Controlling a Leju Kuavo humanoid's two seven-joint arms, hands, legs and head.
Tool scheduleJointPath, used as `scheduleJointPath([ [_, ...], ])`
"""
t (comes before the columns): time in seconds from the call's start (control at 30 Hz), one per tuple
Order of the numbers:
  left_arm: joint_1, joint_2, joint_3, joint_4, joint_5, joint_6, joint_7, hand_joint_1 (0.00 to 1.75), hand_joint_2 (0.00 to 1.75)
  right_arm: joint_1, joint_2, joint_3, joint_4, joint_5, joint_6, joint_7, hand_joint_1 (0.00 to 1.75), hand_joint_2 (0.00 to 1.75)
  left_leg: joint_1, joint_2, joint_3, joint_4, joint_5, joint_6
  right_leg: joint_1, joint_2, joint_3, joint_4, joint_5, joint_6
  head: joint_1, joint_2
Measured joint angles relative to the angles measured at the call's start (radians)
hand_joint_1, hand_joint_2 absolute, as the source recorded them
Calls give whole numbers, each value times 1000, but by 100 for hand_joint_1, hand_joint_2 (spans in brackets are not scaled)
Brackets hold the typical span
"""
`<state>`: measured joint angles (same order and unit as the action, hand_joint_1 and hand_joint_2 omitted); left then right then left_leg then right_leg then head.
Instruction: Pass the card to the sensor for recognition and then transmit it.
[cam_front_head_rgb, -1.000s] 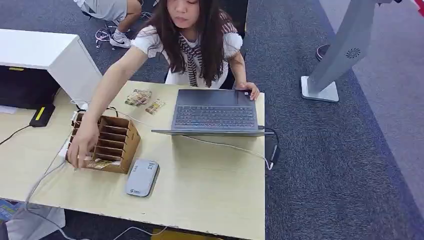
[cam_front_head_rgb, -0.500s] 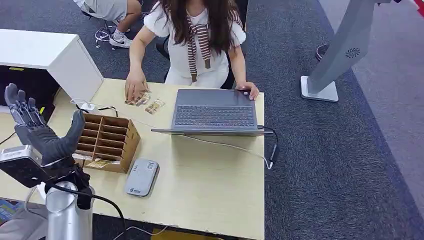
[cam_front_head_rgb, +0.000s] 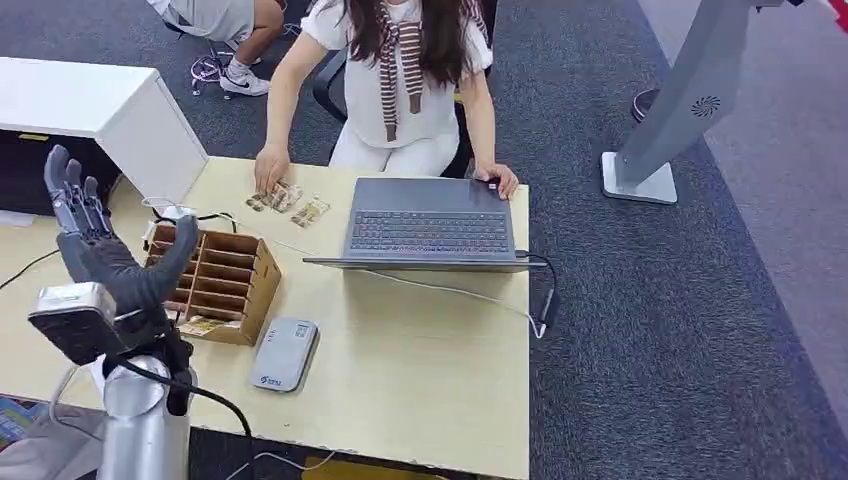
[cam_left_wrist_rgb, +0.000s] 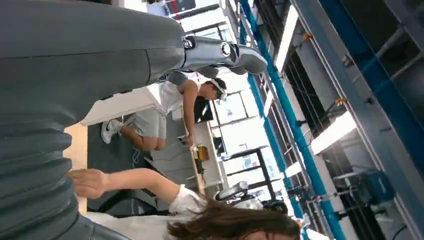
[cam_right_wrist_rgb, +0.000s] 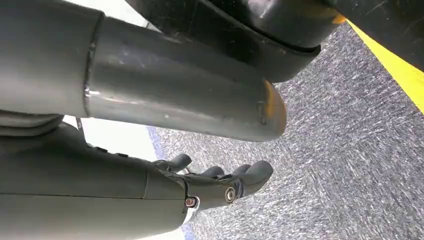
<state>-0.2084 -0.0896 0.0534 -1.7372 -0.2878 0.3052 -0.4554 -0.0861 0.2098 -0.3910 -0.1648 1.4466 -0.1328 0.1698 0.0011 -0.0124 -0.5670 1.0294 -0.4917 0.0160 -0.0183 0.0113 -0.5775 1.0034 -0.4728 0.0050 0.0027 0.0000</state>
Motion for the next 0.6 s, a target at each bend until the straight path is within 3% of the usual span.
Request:
scheduleJointPath([
  [0.07,-36,12,-31,19,-113,15,40,0,175,0,0,1,0,2,0,0,0,0,0,0,0,0,0,0,0,0,0,0,0,0,0,0],
  [0.2,-143,38,-139,115,-490,43,182,0,175,-2,0,6,0,5,7,-4,0,0,0,0,0,1,1,0,0,0,0,0,1,0,0,0],
  [0.33,-315,44,-294,304,-872,-87,403,0,175,-8,0,15,0,18,24,4,0,0,0,-2,-2,2,2,0,0,-2,-1,0,2,1,0,0],
  [0.4,-384,29,-364,423,-942,-78,452,0,175,-13,1,19,0,23,27,13,0,0,0,0,-2,2,2,0,-1,1,-1,0,3,1,0,0],
  [0.6,-489,8,-455,629,-955,-44,470,0,175,-13,1,26,0,28,24,27,0,0,-1,1,-2,2,2,0,0,3,-2,0,3,1,0,0],
])
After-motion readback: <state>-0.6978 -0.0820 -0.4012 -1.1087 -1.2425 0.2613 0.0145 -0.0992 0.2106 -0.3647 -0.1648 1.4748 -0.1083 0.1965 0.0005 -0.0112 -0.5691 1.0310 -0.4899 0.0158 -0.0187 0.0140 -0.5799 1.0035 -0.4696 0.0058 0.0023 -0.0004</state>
